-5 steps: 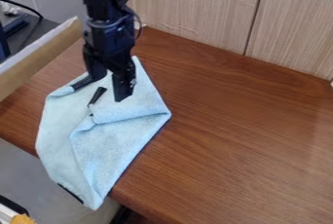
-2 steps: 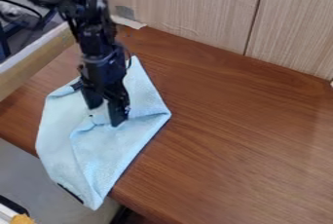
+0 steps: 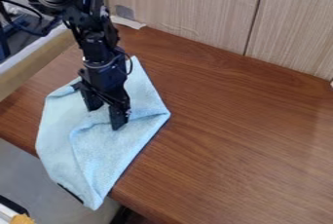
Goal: Move the cloth from left to center of the table
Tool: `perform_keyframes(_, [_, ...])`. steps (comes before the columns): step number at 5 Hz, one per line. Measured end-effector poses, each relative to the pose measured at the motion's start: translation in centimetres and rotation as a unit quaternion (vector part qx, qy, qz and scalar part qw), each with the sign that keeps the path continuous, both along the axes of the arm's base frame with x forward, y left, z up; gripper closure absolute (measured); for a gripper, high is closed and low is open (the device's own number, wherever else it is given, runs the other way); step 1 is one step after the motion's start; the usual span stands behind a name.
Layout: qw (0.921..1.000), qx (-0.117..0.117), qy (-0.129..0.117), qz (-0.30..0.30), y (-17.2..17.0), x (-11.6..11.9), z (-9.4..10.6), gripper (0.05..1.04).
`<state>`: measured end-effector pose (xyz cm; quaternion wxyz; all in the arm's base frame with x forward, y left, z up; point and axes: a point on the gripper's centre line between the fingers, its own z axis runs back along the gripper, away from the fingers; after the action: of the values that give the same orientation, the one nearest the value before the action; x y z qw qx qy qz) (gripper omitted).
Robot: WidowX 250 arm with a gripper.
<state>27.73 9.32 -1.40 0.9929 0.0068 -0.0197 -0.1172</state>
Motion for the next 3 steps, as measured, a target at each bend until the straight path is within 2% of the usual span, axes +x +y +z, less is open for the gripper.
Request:
perform_keyframes(2, [0.9999,-0.001,0.001,-0.017,-1.8,1.2,0.0,0.083])
perform_keyframes(3, [0.9991,-0.008,-0.002,-0.041,-4.1,2.6,0.0,0.083])
